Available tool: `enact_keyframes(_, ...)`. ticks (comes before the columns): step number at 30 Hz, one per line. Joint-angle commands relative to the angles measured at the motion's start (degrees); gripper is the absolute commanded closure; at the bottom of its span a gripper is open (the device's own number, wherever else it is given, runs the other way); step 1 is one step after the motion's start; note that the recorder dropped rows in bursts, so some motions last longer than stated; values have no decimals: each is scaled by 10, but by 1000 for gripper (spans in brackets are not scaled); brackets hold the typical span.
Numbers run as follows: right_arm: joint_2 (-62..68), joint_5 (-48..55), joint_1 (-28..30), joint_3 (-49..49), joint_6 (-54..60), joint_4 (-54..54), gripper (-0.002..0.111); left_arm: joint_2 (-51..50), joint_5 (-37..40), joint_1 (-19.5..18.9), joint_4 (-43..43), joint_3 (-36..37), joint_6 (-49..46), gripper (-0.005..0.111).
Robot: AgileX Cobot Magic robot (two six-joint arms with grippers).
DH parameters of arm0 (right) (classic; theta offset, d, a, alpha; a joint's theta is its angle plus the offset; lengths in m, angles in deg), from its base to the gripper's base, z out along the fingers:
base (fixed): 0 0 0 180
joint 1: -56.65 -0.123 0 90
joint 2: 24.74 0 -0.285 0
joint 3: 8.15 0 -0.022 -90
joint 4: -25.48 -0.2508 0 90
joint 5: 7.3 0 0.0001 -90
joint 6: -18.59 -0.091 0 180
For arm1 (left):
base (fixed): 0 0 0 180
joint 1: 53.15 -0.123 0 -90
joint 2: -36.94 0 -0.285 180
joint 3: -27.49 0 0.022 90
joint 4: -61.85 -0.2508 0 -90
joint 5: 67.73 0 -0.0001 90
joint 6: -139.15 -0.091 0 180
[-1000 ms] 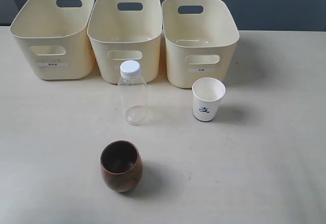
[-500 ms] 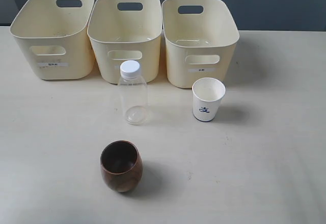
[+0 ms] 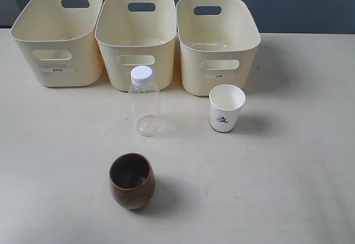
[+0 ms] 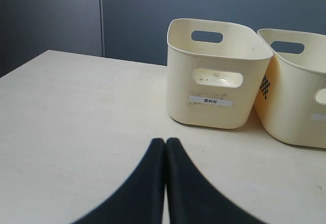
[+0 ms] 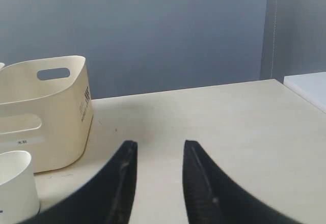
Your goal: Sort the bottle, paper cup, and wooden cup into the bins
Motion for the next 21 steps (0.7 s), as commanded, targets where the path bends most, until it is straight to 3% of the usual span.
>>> enact_keyframes(1, -2, -3, 3, 1, 2, -1, 77, 3, -3, 2, -1, 1, 1, 107)
enact_keyframes(17, -2, -35, 3, 1, 2, -2, 77, 3, -3, 2, -1, 1, 1, 107)
enact_keyframes(21, -2, -81, 2, 1, -3, -88, 77, 3, -3, 2, -1, 1, 1, 107)
